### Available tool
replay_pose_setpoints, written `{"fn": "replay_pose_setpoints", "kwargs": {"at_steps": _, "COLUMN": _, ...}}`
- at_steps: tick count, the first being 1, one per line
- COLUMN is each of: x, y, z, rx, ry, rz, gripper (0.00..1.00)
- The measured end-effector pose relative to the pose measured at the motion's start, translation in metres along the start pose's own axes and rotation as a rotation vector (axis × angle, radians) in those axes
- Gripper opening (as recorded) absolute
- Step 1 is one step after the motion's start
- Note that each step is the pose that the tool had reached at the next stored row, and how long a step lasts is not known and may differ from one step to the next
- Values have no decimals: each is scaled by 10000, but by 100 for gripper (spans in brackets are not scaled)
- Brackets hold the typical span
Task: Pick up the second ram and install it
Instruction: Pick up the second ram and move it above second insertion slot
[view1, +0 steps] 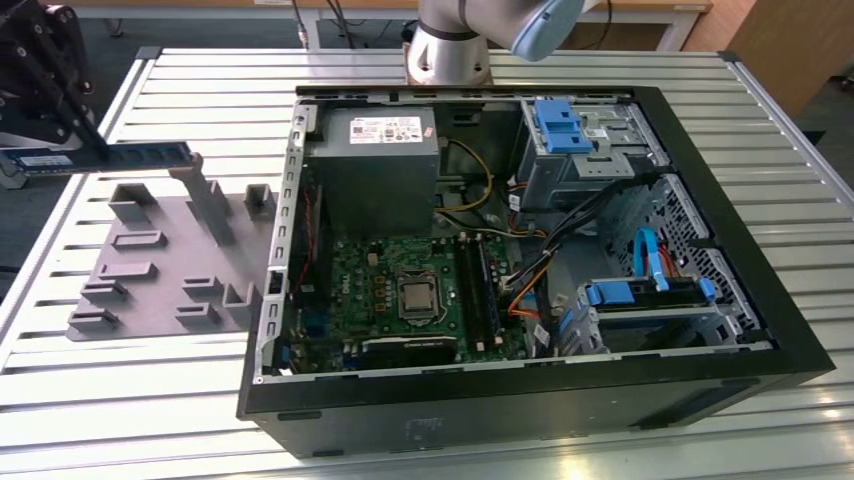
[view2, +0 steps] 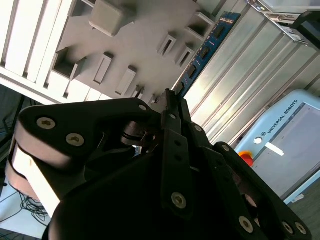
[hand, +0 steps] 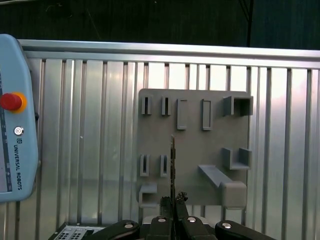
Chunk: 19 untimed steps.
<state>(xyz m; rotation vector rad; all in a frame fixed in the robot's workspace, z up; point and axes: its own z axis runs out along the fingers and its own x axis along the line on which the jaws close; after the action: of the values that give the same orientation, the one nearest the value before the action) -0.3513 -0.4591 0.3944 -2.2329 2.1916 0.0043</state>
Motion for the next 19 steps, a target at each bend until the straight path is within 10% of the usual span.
{"fn": "replay_pose_setpoints", "kwargs": {"at_steps": 19, "x": 2, "y": -95, "z": 0, "rx": -1, "ry": 0, "rz": 0, "gripper": 14}}
